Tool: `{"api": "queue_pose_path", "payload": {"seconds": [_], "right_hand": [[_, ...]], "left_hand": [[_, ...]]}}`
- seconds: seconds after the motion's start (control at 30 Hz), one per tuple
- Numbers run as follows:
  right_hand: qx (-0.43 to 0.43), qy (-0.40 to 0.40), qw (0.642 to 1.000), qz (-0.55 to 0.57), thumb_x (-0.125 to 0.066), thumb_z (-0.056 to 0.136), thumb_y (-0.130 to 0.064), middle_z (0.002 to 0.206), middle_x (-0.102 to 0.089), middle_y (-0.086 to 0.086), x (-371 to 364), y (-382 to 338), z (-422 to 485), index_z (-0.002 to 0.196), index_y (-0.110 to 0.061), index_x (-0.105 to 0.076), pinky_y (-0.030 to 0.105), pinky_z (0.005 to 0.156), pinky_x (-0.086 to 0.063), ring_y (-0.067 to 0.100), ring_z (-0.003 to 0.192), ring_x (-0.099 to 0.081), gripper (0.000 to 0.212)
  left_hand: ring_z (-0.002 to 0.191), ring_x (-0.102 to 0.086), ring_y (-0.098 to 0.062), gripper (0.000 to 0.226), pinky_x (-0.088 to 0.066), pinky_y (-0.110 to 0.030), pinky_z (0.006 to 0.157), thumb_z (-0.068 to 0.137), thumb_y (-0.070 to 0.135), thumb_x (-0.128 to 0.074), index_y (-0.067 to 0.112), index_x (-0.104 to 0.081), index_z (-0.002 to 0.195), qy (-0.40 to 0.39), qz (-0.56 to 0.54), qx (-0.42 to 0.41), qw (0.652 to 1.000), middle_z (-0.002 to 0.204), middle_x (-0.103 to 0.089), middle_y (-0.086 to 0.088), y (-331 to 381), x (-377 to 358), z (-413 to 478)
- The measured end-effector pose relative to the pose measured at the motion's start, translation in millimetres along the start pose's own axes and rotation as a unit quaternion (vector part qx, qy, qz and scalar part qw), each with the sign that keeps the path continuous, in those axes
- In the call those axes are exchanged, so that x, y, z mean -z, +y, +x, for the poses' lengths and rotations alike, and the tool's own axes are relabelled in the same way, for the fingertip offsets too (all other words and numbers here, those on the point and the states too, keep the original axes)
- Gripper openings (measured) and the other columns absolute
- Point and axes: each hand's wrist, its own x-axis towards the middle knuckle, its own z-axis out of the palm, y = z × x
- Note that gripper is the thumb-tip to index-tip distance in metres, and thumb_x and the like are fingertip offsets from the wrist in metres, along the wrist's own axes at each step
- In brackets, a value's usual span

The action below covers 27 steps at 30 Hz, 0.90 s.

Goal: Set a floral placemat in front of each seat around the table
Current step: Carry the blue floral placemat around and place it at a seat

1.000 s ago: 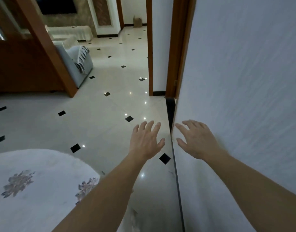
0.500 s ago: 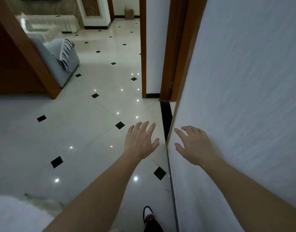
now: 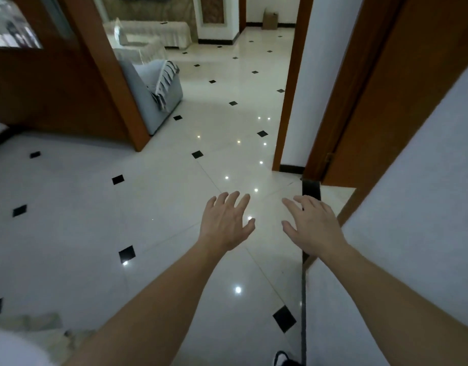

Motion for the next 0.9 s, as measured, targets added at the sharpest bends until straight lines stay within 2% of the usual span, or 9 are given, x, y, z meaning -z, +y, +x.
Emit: {"api": "queue_pose_path", "payload": {"seconds": [0.23,0.5,0.67,0.9], "right_hand": [[0.095,0.005,0.995,0.018,-0.043,0.093,-0.051,0.145,-0.044,0.003,-19,-52,129,0.147,-0.029,-0.034,0.041,0.111,-0.027,0.022,0.135,-0.036,0.058],[0.230,-0.003,0.969,0.085,-0.052,0.087,-0.044,0.133,-0.057,0.008,-42,-127,291,0.137,-0.023,-0.051,0.047,0.104,-0.039,0.027,0.126,-0.049,0.054],[0.334,-0.012,0.938,0.093,-0.048,0.091,-0.046,0.140,-0.052,0.006,-44,-198,363,0.142,-0.026,-0.044,0.044,0.109,-0.033,0.024,0.132,-0.043,0.055],[0.486,-0.014,0.869,0.087,-0.046,0.092,-0.048,0.141,-0.050,0.004,-48,-330,405,0.144,-0.028,-0.041,0.041,0.109,-0.031,0.023,0.132,-0.042,0.055]], "left_hand": [[0.138,-0.038,-0.026,0.066,-0.030,-0.042,0.112,0.093,0.060,-0.035,0.026,-0.030,0.150,0.000,0.006,0.104,0.995,0.153,-0.040,-0.003,-80,-8,45],[0.138,-0.037,-0.025,0.065,-0.031,-0.042,0.113,0.094,0.059,-0.034,0.025,-0.029,0.149,-0.026,0.029,0.261,0.965,0.153,-0.039,-0.002,-196,-12,93],[0.136,-0.039,-0.025,0.064,-0.034,-0.042,0.112,0.094,0.057,-0.037,0.024,-0.032,0.149,-0.009,0.045,0.364,0.930,0.152,-0.041,-0.002,-257,0,94],[0.131,-0.046,-0.024,0.063,-0.038,-0.041,0.107,0.091,0.056,-0.041,0.023,-0.040,0.145,0.007,0.060,0.513,0.856,0.145,-0.050,-0.003,-327,4,29]]}}
